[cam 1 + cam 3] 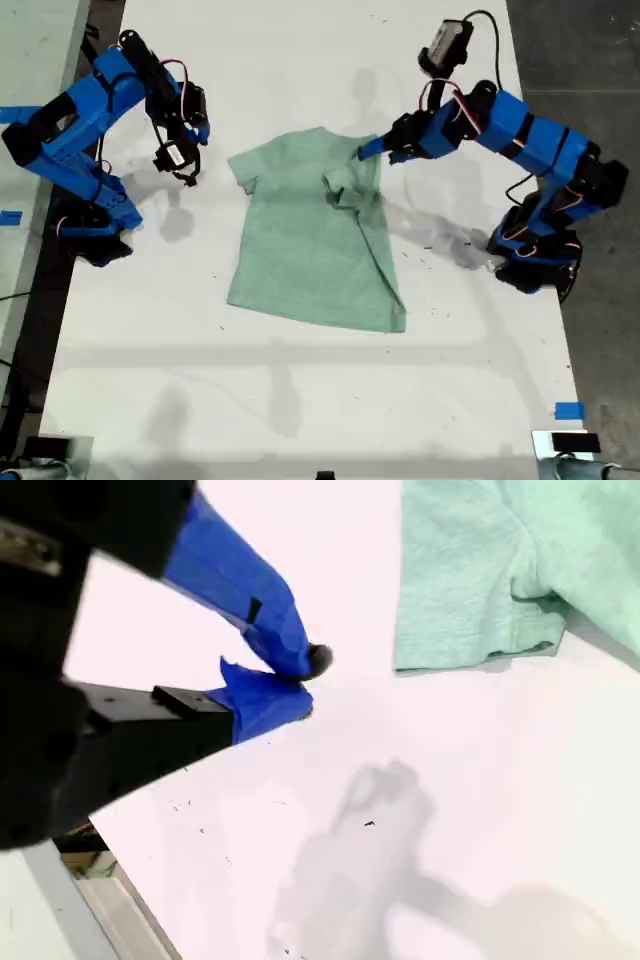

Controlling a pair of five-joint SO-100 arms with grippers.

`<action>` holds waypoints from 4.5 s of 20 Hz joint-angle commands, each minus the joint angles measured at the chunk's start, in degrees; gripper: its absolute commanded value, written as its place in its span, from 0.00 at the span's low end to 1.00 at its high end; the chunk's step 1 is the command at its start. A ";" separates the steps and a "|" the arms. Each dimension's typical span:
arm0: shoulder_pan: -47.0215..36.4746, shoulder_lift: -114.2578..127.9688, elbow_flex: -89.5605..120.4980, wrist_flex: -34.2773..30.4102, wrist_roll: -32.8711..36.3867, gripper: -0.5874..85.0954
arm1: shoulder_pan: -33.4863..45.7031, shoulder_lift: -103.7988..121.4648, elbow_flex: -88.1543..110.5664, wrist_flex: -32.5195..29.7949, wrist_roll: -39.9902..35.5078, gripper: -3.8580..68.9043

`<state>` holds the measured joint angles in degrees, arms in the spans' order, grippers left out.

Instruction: Fold tshirt

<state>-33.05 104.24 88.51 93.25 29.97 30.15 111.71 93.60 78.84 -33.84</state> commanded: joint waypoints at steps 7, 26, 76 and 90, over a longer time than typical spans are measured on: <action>2.11 -12.13 -16.52 3.08 2.72 0.35 | 0.62 15.29 9.05 -0.62 1.93 0.37; -5.27 -35.07 -0.44 -23.64 10.55 0.31 | -0.53 22.68 15.91 0.97 3.52 0.37; 13.89 -36.30 -42.80 -5.80 10.90 0.14 | -2.81 31.64 24.87 1.49 7.56 0.38; 29.53 -6.06 -0.53 -9.49 -10.37 0.01 | -24.61 22.24 27.69 -6.94 14.24 0.04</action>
<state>-5.71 90.88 84.02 86.40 22.06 8.61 135.62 121.82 74.97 -20.65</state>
